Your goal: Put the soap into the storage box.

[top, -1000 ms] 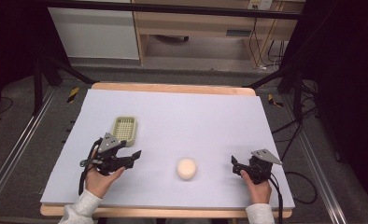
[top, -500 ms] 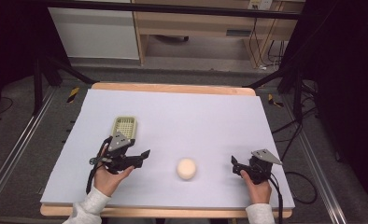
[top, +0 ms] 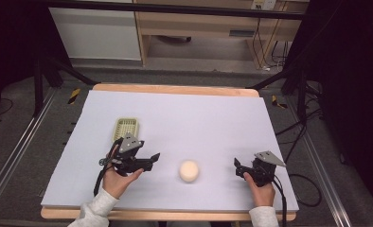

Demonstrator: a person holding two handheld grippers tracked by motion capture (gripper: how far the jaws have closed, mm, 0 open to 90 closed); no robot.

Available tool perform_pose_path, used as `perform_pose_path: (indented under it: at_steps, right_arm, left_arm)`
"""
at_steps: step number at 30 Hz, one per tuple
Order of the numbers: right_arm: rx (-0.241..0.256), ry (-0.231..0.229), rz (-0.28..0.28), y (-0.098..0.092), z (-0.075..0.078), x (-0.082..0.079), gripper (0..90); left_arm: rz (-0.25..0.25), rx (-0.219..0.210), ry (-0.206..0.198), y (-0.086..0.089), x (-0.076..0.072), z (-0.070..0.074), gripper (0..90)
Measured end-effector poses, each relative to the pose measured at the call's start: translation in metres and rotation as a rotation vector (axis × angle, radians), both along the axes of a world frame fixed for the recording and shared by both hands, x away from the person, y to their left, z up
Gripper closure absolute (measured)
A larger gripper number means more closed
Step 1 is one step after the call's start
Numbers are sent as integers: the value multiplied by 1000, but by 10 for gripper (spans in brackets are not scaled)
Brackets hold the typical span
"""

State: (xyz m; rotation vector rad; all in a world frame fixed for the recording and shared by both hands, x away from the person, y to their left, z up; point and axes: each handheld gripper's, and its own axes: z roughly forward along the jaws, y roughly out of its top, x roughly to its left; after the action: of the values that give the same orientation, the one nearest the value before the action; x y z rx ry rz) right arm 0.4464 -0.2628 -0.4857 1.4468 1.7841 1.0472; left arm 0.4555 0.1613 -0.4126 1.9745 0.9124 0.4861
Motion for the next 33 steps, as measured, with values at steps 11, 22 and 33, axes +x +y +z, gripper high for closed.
perform_pose_path:
  at_steps: [11, 22, 33]
  right_arm:
    - [-9, 5, 0, 1, 0, 1, 45]
    - [-9, 3, 0, 1, 0, 0, 44]
    - [-9, 5, 0, 1, 0, 0, 44]
  left_arm:
    - [-33, 4, 6, -14, 0, 1, 229]
    - [-64, 11, 13, -28, -1, 1, 224]
    - [-97, 24, 17, -40, -2, 3, 221]
